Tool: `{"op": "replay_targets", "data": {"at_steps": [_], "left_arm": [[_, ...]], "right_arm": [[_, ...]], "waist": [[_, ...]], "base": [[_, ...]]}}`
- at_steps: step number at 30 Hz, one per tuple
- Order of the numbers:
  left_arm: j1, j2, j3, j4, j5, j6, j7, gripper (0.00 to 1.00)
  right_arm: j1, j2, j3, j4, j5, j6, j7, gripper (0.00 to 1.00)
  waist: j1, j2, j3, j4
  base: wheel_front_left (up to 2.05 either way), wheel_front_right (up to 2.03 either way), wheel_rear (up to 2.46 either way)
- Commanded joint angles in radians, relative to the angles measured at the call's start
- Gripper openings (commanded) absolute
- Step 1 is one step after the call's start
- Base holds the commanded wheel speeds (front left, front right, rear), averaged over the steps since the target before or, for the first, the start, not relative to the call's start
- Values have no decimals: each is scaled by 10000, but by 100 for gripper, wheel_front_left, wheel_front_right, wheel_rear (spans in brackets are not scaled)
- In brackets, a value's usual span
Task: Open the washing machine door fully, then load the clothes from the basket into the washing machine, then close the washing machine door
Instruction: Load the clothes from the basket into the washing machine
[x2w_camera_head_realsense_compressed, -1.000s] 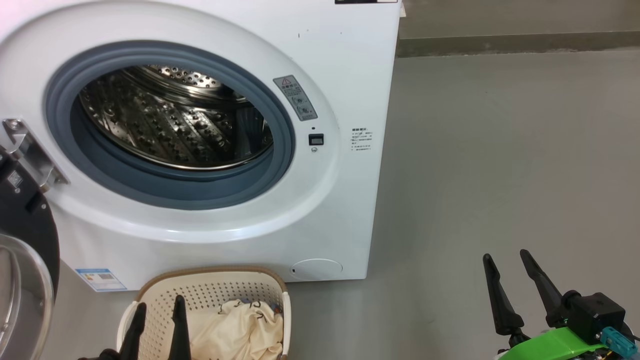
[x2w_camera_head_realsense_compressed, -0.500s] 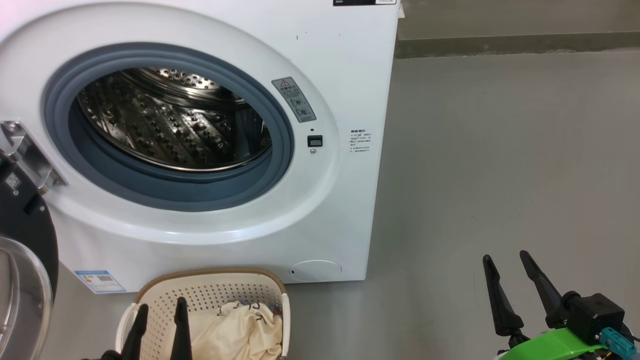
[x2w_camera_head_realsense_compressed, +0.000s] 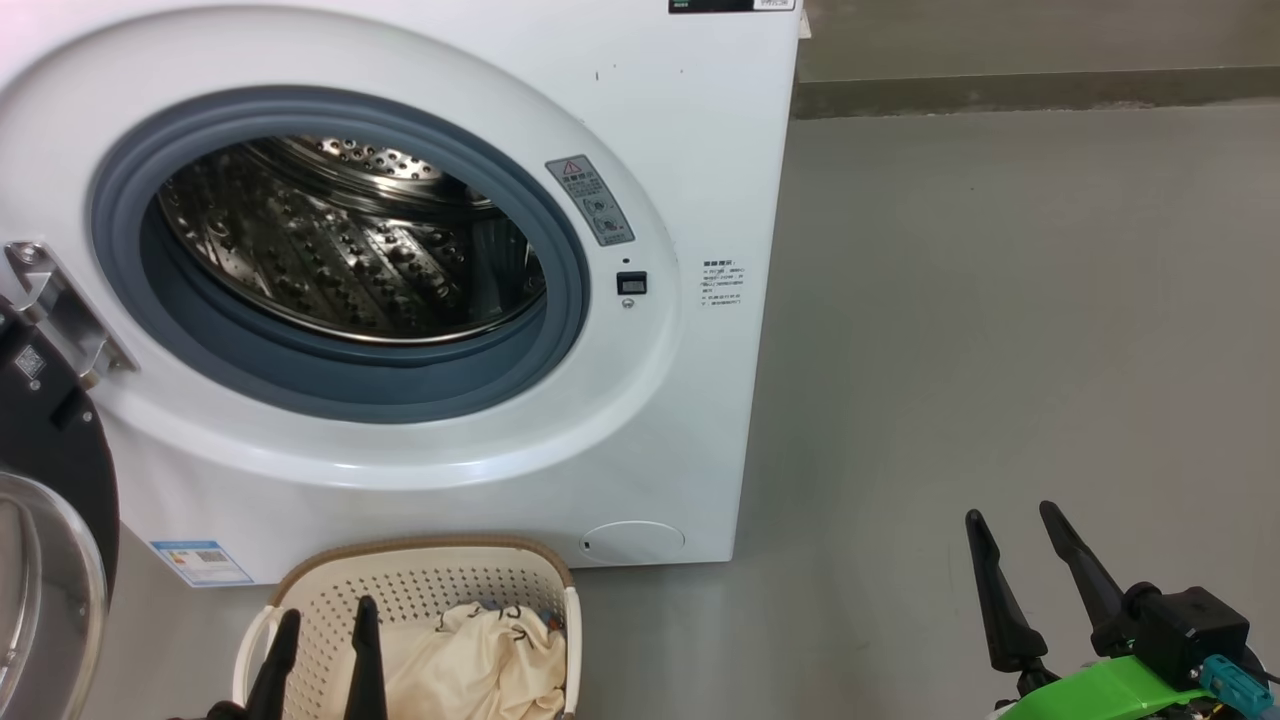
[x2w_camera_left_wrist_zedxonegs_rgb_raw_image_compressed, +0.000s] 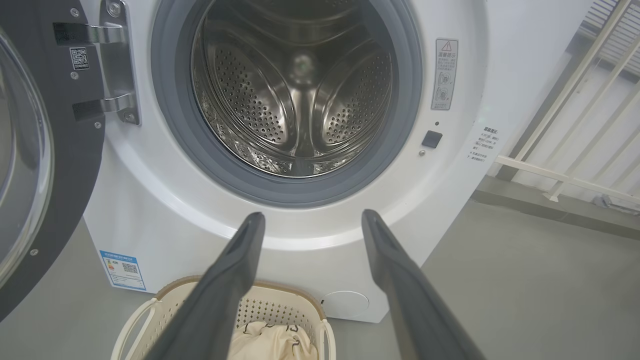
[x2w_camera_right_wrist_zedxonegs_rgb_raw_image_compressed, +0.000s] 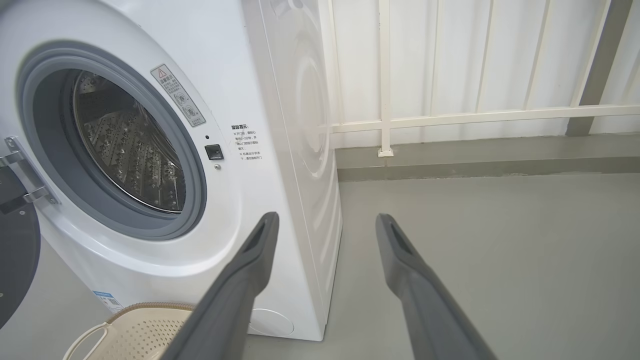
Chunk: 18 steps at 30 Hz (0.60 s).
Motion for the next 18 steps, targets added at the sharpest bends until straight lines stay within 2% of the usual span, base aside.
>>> {"op": "replay_targets", "data": {"at_steps": [1,11,18], "left_arm": [[-439,72,293,-177,57,11,-122,100],[-426,72,235,-113,47,35,-125,100],[-620,170,135,386,66,22,-6,100]], "right_arm": [[-278,-53,239,-242,-21,16,-67,100],[-273,-53,238,-262,-37,16,-53,100],[-340,-53,110,-285,-229,16,111,100]], "waist": [[0,-1,4,2],[0,-1,90,-29],[0,-1,773,-235]], "base": [[0,0,0],[0,0,0],[0,0,0]]}}
